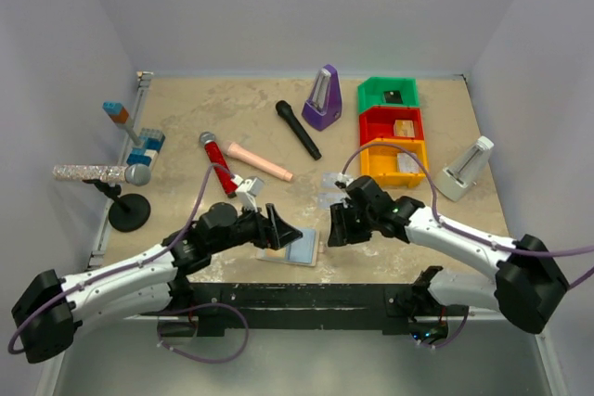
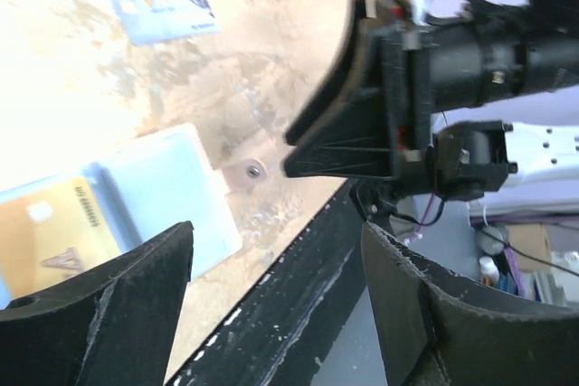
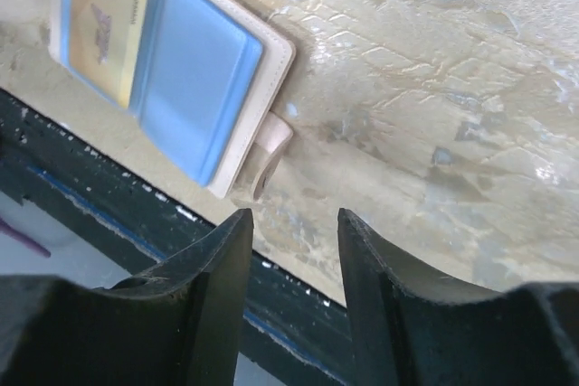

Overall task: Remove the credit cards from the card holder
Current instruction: Remove the credit card from the card holder.

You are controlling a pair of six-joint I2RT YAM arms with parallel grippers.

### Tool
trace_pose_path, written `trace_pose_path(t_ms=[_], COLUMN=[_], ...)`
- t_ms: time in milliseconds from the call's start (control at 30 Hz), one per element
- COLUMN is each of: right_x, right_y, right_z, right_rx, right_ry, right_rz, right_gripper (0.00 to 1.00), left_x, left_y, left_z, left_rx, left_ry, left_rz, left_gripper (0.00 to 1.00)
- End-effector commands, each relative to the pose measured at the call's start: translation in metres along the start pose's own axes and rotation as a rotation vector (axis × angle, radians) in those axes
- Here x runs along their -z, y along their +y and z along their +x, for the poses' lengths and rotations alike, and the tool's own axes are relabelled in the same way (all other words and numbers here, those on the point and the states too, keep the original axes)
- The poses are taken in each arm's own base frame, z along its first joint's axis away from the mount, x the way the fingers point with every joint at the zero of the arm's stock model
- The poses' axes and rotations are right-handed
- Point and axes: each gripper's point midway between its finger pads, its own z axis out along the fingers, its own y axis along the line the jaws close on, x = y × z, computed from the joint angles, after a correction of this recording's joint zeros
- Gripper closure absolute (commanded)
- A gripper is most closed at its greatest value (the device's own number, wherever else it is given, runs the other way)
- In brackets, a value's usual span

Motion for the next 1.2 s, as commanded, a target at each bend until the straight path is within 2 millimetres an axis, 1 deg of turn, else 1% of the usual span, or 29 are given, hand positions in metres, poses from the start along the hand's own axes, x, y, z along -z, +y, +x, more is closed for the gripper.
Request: trace_pose_path(t_ms=[0,100,167,233,267,300,333,367,433,500,567,667,700,733,767,867,1000,1167], right_x=[0.032,0.044,0.047,0.043,0.04,0.036,0.033,0.029,0.02,0.011,-0.001,-0.015,-0.019,-0.024,-0.028,-0.043,-0.058,-0.071], right_y=[0.015,0.047,0.065,0.078,0.085,0.09,0.096,0.099,0.107,0.115,0.118,0.12,0.121,0.12,0.119,0.116,0.108,0.096], right_z=[-0.021,-0.032,-0.038,-0.041,-0.042,-0.042,-0.043,-0.044,-0.044,-0.045,-0.045,-0.051,-0.052,-0.053,-0.053,-0.05,-0.043,-0.036], right_rx=[0.079,0.107,0.096,0.081,0.076,0.065,0.064,0.061,0.06,0.052,0.035,-0.006,-0.024,-0.038,-0.052,-0.078,-0.098,-0.114], right_ry=[-0.091,-0.157,-0.18,-0.177,-0.173,-0.16,-0.152,-0.143,-0.128,-0.112,-0.095,-0.101,-0.101,-0.096,-0.092,-0.068,-0.038,-0.017], right_rz=[-0.023,-0.186,-0.279,-0.349,-0.377,-0.395,-0.414,-0.42,-0.429,-0.437,-0.424,-0.416,-0.416,-0.411,-0.408,-0.394,-0.363,-0.322], right_gripper=[0.55,0.57,0.6,0.63,0.65,0.67,0.68,0.68,0.69,0.68,0.68,0.66,0.66,0.66,0.66,0.66,0.66,0.65], left_x=[0.015,0.021,0.023,0.024,0.024,0.026,0.026,0.027,0.028,0.027,0.027,0.024,0.025,0.021,0.021,0.019,0.02,0.022], left_y=[0.029,0.042,0.052,0.065,0.07,0.081,0.089,0.094,0.103,0.109,0.115,0.118,0.122,0.119,0.119,0.12,0.128,0.133], left_z=[-0.004,-0.006,-0.004,-0.002,-0.001,0.005,0.008,0.009,0.011,0.012,0.013,0.014,0.018,0.014,0.014,0.017,0.025,0.037], left_rx=[-0.017,0.004,0.03,0.055,0.069,0.081,0.089,0.092,0.094,0.092,0.096,0.105,0.11,0.115,0.119,0.125,0.133,0.151], left_ry=[-0.054,-0.084,-0.095,-0.111,-0.115,-0.097,-0.093,-0.092,-0.088,-0.09,-0.096,-0.112,-0.102,-0.124,-0.128,-0.139,-0.133,-0.115], left_rz=[-0.103,-0.139,-0.165,-0.211,-0.23,-0.28,-0.316,-0.341,-0.379,-0.405,-0.427,-0.425,-0.435,-0.41,-0.404,-0.38,-0.388,-0.377], left_gripper=[0.2,0.2,0.24,0.34,0.41,0.51,0.62,0.68,0.74,0.76,0.78,0.87,0.89,0.9,0.91,0.94,0.96,0.97])
